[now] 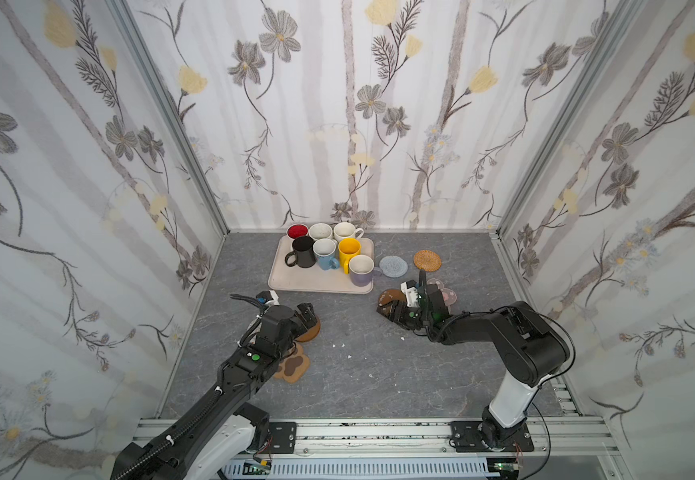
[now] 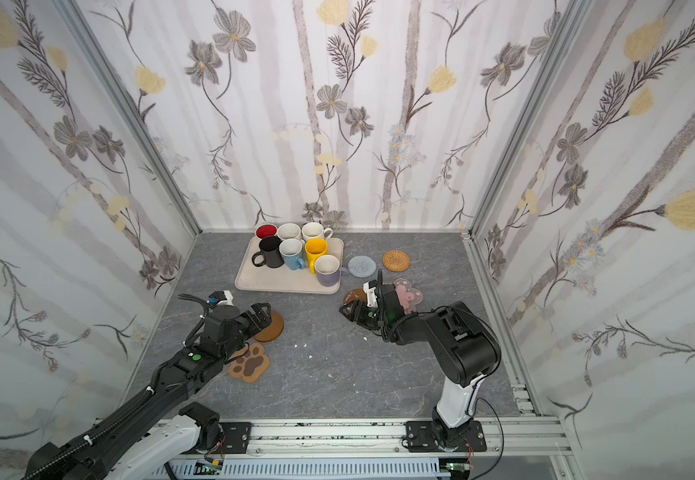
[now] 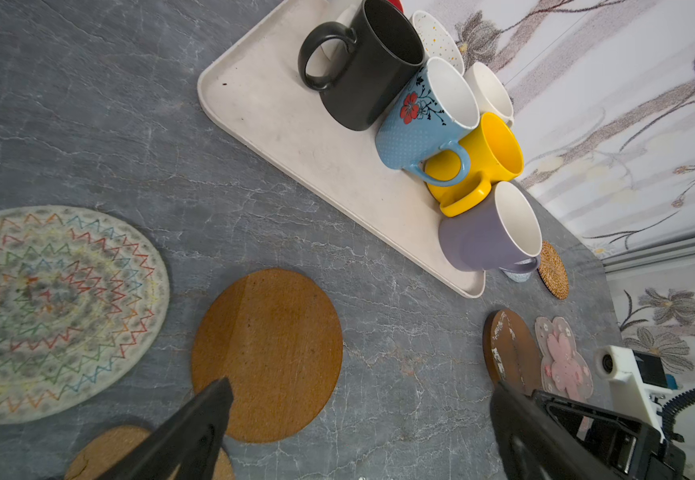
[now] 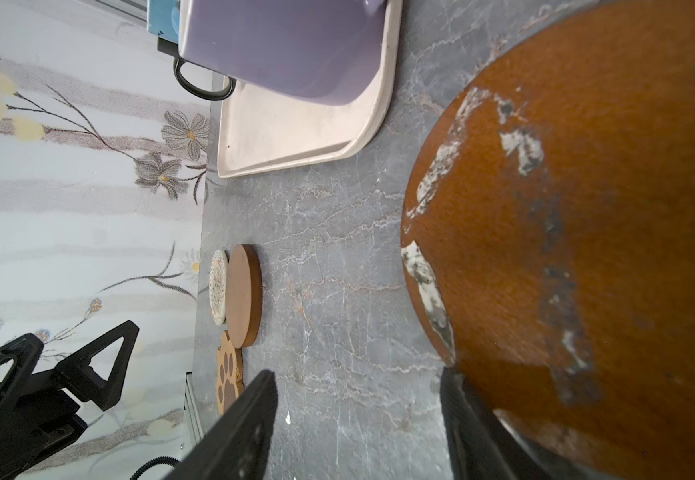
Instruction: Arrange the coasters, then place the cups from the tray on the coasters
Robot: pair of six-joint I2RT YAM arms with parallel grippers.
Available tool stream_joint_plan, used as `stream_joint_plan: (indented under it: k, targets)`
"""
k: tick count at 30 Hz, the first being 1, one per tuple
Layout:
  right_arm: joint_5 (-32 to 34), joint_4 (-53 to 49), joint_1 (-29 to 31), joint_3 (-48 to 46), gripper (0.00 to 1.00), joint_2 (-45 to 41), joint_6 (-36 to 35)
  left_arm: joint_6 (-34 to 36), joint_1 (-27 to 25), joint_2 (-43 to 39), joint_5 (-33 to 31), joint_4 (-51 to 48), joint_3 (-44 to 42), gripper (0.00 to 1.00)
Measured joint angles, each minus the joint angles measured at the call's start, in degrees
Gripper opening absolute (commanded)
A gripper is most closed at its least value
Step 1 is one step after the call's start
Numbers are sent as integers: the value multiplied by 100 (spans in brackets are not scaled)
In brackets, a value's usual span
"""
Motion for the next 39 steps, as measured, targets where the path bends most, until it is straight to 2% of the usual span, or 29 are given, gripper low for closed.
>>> stream_joint_plan:
  k: [10, 19, 30, 34, 39]
  targets:
    - [-199, -251, -138, 369, 66, 149, -304, 2, 122, 129, 0, 61, 2, 100]
    - [-223, -741, -138, 273, 69, -802, -782, 9, 393, 153, 192, 22, 170, 100]
    - [557, -1434, 227, -654, 77, -2861, -1412, 212, 498, 181, -24, -916, 516, 83]
    - [647, -1532, 404, -841, 80, -3091, -1491, 127, 490, 138, -81, -1274, 361, 76]
    - [675, -1613, 817, -789, 82, -2959, -1563, -66, 470, -35, -221, -1655, 232, 69]
